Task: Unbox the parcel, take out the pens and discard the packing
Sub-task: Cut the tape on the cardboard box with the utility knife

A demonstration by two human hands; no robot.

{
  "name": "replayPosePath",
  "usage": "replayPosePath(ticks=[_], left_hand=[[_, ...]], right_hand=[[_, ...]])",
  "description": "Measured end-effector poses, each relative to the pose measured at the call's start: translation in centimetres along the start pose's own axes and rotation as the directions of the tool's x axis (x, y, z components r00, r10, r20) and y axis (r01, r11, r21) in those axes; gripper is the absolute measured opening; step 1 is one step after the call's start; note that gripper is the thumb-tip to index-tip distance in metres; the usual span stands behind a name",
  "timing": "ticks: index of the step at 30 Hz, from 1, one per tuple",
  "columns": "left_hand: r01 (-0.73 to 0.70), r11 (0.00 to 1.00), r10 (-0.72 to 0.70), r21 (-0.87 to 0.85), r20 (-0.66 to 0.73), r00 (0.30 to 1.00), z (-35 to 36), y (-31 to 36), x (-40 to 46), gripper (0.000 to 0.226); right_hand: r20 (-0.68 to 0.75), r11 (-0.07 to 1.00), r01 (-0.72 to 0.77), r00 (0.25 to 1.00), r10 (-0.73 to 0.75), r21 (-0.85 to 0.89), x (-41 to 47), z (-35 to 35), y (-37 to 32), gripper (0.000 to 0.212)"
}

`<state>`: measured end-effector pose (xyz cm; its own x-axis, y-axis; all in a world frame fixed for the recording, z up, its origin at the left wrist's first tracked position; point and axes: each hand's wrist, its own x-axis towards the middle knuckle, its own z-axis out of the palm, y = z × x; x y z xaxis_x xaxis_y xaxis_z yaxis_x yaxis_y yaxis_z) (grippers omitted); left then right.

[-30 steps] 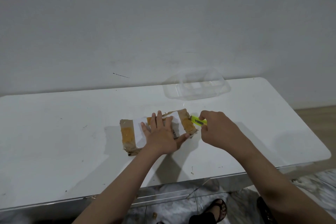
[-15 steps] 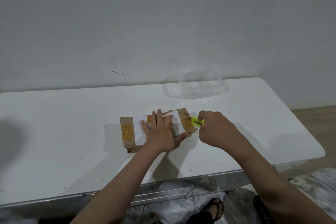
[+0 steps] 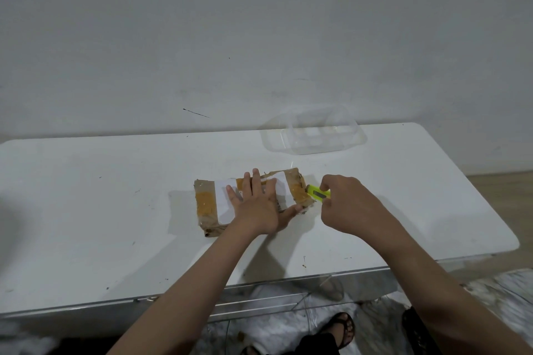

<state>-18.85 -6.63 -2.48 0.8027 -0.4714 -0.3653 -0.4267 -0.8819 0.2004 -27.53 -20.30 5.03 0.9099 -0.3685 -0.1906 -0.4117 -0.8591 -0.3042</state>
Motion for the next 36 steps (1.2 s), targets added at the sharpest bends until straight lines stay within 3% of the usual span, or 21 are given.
replayPosePath(ticks=[6, 15, 21, 36], left_hand=[[-0.001, 1.0, 0.001, -0.004, 0.006, 1.0, 0.0, 0.1, 0.0, 0.096], [-0.013, 1.0, 0.013, -0.027, 0.006, 1.0, -0.2, 0.1, -0.1, 0.095], [-0.041, 0.999, 0.041, -0.012, 0.04, 0.998, -0.3, -0.1, 0.0, 0.1], [-0.052, 0.999, 0.052, 0.005, 0.055, 0.997, -0.4, -0.1, -0.2, 0.1]], right_hand=[[0.045, 1.0, 0.01, 0.999, -0.01, -0.003, -0.3, -0.8, 0.4, 0.024], [0.257, 0.999, 0.002, 0.967, 0.006, -0.032, 0.8, -4.3, -1.0, 0.03], [0.312, 1.0, -0.011, 0.95, 0.01, 0.001, 1.3, -5.2, -0.4, 0.028], [0.213, 0.99, -0.045, 0.977, 0.016, 0.134, -0.8, -3.0, 1.8, 0.023]])
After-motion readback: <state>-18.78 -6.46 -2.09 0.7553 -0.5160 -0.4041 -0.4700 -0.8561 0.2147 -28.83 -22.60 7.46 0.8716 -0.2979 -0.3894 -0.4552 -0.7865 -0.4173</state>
